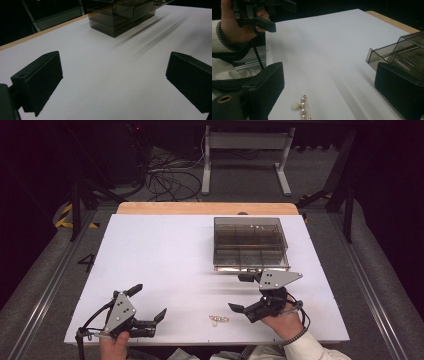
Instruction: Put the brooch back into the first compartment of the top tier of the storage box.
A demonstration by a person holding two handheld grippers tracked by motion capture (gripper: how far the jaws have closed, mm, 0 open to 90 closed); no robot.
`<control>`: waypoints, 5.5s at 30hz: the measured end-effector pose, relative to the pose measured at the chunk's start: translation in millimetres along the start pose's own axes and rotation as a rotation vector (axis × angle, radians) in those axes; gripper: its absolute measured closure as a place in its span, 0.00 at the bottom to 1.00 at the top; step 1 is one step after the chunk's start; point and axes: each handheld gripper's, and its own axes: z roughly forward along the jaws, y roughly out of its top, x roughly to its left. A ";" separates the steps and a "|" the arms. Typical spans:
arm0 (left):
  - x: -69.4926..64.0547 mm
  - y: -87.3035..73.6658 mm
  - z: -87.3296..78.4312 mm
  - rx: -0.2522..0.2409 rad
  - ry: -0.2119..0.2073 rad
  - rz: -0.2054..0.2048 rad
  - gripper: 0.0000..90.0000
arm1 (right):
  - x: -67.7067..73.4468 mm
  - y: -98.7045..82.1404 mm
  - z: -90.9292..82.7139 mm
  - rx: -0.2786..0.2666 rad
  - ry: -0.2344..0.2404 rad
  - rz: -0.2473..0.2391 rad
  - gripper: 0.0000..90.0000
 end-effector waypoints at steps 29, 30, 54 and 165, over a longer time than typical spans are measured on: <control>-0.1 -0.5 0.3 0.010 0.000 0.015 0.02 | 13.7 -6.0 40.1 0.246 0.048 0.016 0.40; 0.0 -0.5 0.3 0.011 0.001 0.014 0.02 | 14.1 -7.0 42.5 0.264 0.052 0.012 0.40; 0.3 -1.1 0.8 0.017 0.004 0.004 0.02 | 22.5 -18.3 62.4 0.455 0.055 -0.084 0.46; 1.0 -1.4 -0.4 0.012 0.014 0.005 0.02 | 33.0 1.0 9.8 0.111 -0.039 -0.154 0.91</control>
